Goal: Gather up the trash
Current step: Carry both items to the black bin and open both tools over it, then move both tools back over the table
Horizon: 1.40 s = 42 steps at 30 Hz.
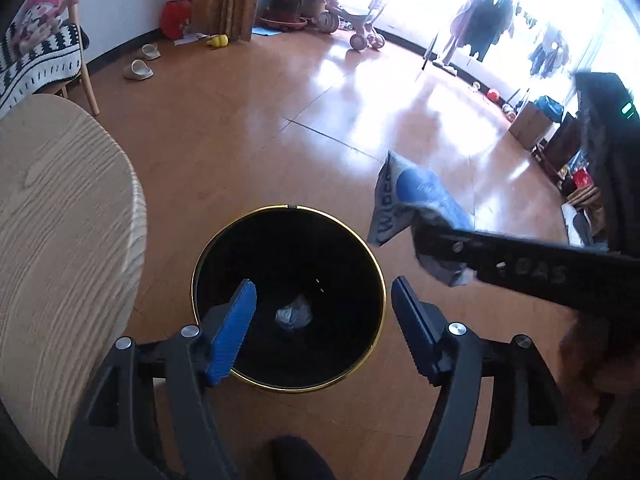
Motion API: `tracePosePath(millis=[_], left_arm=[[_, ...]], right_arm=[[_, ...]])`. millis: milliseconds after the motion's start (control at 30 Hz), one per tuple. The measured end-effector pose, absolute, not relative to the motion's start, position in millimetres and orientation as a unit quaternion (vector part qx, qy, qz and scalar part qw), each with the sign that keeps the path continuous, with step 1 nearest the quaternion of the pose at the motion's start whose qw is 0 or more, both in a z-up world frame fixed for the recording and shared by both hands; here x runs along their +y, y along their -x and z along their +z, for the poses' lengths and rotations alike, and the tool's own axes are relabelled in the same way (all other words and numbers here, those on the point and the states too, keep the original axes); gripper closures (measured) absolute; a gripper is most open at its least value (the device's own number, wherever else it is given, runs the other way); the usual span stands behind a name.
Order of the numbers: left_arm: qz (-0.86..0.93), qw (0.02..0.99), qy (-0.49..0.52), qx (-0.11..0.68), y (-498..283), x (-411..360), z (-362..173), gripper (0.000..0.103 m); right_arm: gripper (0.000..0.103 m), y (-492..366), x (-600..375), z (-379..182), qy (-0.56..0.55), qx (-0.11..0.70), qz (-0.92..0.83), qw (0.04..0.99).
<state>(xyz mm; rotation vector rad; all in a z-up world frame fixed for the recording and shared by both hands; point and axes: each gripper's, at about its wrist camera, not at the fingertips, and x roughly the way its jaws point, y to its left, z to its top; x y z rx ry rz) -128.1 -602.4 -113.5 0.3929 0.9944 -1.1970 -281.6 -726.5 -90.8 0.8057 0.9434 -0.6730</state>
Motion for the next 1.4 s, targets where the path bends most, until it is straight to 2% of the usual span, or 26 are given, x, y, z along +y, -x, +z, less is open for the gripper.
tracePosePath(millis=[267,300,333,400,700,967,1200,1400], left_arm=[[-0.533,0.704,-0.145,0.447,119.5,-576.7,-82.5,0.028],[-0.533,0.705,-0.142,0.446,118.7,-573.5,-78.1,0.027],[-0.529,0.71,-0.141,0.442,117.1,-568.7,-72.6,0.024],[-0.519,0.725,-0.134,0.433,111.6,-554.9,-59.4,0.018],[-0.461,0.78,-0.127,0.404,71.3,-458.8,-7.9,0.011],[-0.331,0.847,-0.109,0.401,10.9,-300.0,15.5,0.01],[-0.191,0.89,-0.088,0.405,-43.4,-134.6,15.1,0.009],[-0.117,0.892,-0.036,0.435,-87.4,-41.1,0.0,0.009]], right_arm=[[0.069,264.7,-719.7,-91.9,-0.369,0.446,-0.291,0.762],[0.057,261.3,-718.4,-90.5,-0.369,0.446,-0.285,0.764],[0.038,258.8,-716.7,-89.1,-0.368,0.447,-0.286,0.764],[0.025,256.2,-711.8,-81.2,-0.359,0.439,-0.294,0.769],[0.024,216.7,-661.8,-34.7,-0.331,0.417,-0.267,0.803],[0.018,110.8,-522.6,12.4,-0.233,0.424,-0.152,0.862],[0.018,29.5,-391.3,19.7,-0.148,0.451,-0.039,0.88],[0.017,-8.0,-331.5,0.8,-0.112,0.475,-0.009,0.873]])
